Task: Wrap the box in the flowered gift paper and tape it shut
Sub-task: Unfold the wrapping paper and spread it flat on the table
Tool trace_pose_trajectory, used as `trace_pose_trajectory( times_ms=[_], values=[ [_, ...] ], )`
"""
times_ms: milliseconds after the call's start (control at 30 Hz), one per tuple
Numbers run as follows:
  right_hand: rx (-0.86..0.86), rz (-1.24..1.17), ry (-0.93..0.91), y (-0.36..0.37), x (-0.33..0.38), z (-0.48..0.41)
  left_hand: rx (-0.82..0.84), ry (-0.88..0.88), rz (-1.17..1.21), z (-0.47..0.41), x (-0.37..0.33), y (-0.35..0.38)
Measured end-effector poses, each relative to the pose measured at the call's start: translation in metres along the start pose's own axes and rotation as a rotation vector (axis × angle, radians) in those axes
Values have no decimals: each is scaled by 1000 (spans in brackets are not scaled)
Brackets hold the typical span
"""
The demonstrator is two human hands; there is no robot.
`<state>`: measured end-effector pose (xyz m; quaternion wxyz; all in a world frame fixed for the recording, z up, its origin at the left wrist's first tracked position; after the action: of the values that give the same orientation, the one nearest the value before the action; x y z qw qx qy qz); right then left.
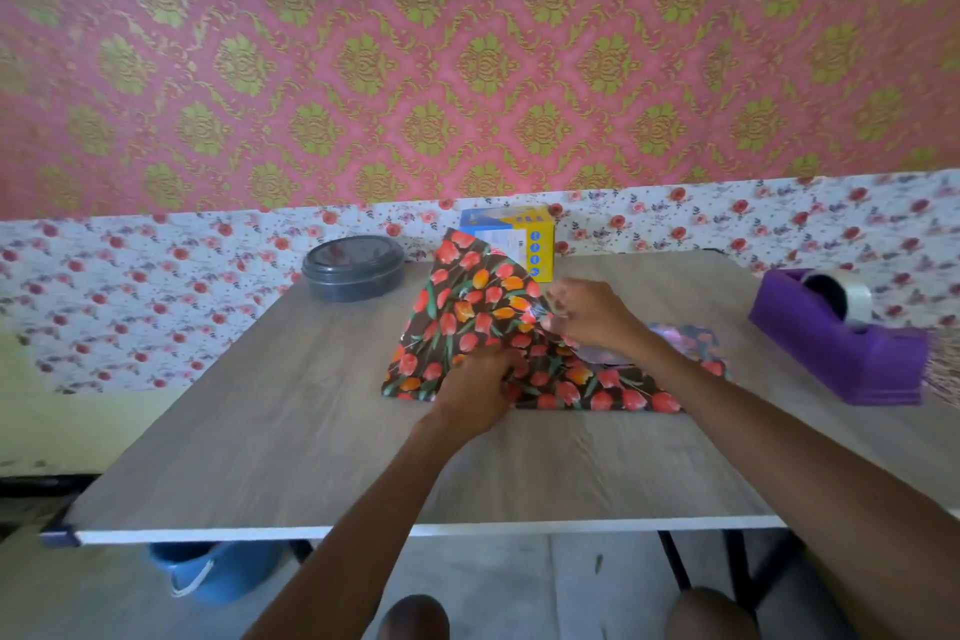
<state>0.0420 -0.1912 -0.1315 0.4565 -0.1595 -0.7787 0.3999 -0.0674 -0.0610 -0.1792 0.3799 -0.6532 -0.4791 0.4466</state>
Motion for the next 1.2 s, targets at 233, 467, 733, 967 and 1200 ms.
trace_pose_trajectory(
  times_ms=[233,467,733,967,1200],
  values=[
    [26,177,5,1,-52,38,145,5,25,-23,-38,18],
    [-93,215,-50,1,-44,47,250,15,-158,-30,-49,43],
    [-179,552,-105,-24,-6,15,353,74,-217,-35,-46,46],
    [-148,41,-36,-77,-11,-14,397,55,-215,-33,-43,49],
    [-36,-221,186,-64,-47,14,392,25,-208,-39,-51,40]
  ],
)
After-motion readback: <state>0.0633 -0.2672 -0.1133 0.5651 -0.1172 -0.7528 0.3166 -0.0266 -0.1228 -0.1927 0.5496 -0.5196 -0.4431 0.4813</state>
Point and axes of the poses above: each hand's wrist, its own z-axis away from the middle knuckle, its own y-axis out of the palm, x = y × z, the point moved 7 cm from there along -z, towards the middle knuckle, and after that the axes turned 9 degrees about -z, right-handed, at the moved point
